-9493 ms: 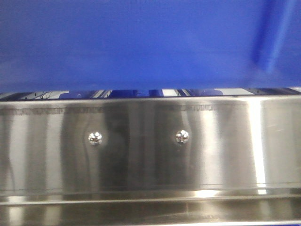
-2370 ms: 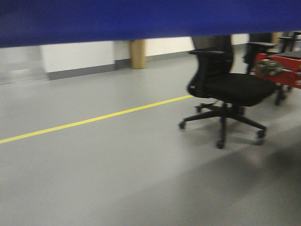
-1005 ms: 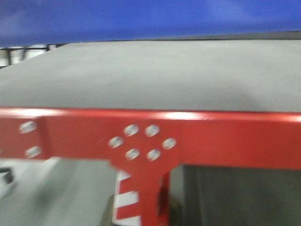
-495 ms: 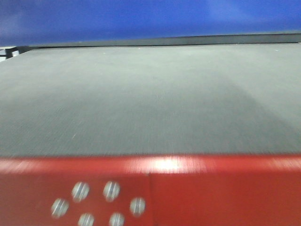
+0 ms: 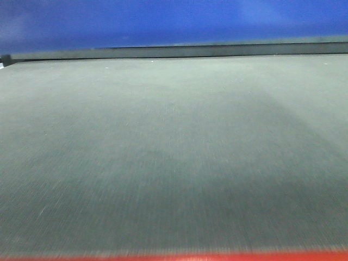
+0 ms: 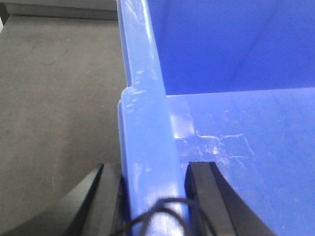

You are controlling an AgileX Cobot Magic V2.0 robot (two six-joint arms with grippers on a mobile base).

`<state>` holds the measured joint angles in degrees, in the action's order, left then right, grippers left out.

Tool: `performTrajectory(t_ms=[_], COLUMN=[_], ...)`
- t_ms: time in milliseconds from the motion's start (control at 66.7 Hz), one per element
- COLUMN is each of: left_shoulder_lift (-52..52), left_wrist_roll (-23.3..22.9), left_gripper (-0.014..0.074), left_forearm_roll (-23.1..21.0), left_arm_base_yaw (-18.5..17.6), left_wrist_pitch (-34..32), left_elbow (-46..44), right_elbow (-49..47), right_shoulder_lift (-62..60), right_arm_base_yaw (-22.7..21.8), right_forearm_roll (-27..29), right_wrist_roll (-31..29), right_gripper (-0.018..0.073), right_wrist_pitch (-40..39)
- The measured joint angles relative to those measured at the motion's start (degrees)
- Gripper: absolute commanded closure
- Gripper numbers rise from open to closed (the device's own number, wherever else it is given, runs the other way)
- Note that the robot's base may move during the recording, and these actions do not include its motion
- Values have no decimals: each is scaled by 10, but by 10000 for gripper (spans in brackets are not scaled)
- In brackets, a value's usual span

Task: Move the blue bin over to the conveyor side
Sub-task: 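Carry the blue bin over the grey belt conveyor with both grippers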

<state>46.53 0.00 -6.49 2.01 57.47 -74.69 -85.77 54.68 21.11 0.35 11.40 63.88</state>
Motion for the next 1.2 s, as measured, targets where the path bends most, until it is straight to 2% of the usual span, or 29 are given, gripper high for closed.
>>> performTrajectory(t_ms=[1200], left_shoulder_lift=[0], left_wrist_roll=[0], left_gripper=[613], left_forearm_roll=[1], left_arm_base_yaw=[0], left_wrist_pitch=[0], left_elbow=[0], right_elbow=[0], right_shoulder_lift=[0], right_arm_base_yaw=[0], right_forearm_roll=[0], right_wrist_roll=[0], right_gripper=[636], right_wrist_pitch=[0])
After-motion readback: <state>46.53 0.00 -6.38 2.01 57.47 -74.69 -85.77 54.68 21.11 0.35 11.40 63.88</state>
